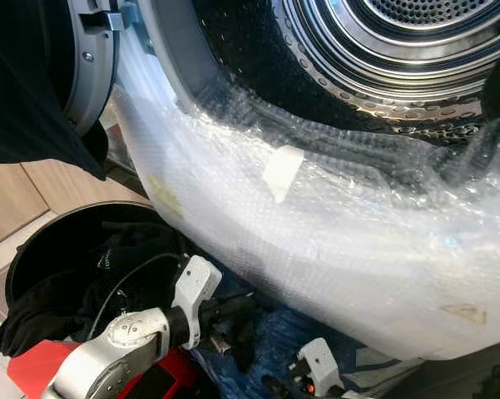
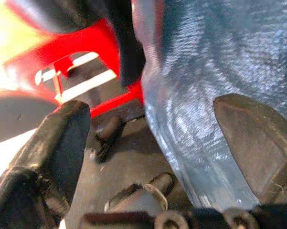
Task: Clothes washing
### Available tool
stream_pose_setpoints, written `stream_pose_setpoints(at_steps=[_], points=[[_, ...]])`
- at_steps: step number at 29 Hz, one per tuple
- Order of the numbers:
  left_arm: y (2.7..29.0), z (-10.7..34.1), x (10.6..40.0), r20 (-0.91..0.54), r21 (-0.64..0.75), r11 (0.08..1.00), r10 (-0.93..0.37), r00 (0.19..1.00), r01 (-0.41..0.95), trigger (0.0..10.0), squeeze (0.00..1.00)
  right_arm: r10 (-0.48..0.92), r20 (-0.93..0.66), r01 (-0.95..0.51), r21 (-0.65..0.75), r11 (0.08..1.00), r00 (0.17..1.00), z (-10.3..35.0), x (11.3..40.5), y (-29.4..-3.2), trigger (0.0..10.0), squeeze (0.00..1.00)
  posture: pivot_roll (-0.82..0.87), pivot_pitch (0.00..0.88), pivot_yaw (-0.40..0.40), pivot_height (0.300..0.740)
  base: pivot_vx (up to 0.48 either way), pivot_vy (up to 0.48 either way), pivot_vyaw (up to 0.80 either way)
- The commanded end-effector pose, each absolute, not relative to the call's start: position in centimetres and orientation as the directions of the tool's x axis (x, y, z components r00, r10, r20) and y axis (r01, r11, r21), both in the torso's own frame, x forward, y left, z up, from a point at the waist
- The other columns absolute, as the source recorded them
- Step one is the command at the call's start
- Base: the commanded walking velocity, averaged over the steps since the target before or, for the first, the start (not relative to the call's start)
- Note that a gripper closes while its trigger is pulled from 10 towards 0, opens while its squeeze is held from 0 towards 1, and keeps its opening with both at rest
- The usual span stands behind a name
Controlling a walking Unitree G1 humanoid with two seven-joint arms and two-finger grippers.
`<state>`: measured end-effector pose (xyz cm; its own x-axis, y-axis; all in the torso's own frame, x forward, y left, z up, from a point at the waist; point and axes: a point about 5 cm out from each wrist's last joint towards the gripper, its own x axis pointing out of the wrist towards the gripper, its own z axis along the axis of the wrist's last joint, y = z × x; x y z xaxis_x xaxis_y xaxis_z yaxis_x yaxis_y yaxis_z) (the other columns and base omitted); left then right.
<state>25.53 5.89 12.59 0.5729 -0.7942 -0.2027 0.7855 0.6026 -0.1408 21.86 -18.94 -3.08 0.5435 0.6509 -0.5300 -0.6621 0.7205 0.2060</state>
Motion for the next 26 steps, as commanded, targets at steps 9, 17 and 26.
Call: stream_pose_setpoints(at_steps=[9, 17, 26], points=[[5.4, 12.4, 24.7, -0.207, -0.147, 0.54, -0.836, 0.509, 0.829, 10.0, 0.0, 0.764, -0.419, -0.763, 0.218, 0.609, 0.49, -0.8, 21.7, -18.6, 10.0, 1.0, 0.09, 0.124, -0.081, 0.74, 0.0, 0.0, 0.0], [4.2, 11.9, 24.0, -0.205, -0.174, 0.502, -0.86, 0.467, 0.848, 10.0, 0.0, 0.763, -0.305, -0.726, 0.247, 0.642, 0.571, 0.6, 21.5, -17.9, 10.0, 1.0, 0.07, 0.117, -0.077, 0.74, 0.0, 0.0, 0.0], [3.3, 12.0, 24.1, -0.194, -0.175, 0.477, -0.875, 0.444, 0.862, 10.0, 0.0, 0.745, -0.258, -0.684, 0.295, 0.667, 0.615, 1.4, 21.6, -16.7, 10.0, 0.0, 0.05, 0.103, -0.065, 0.74, 0.0, 0.0, 0.0]])
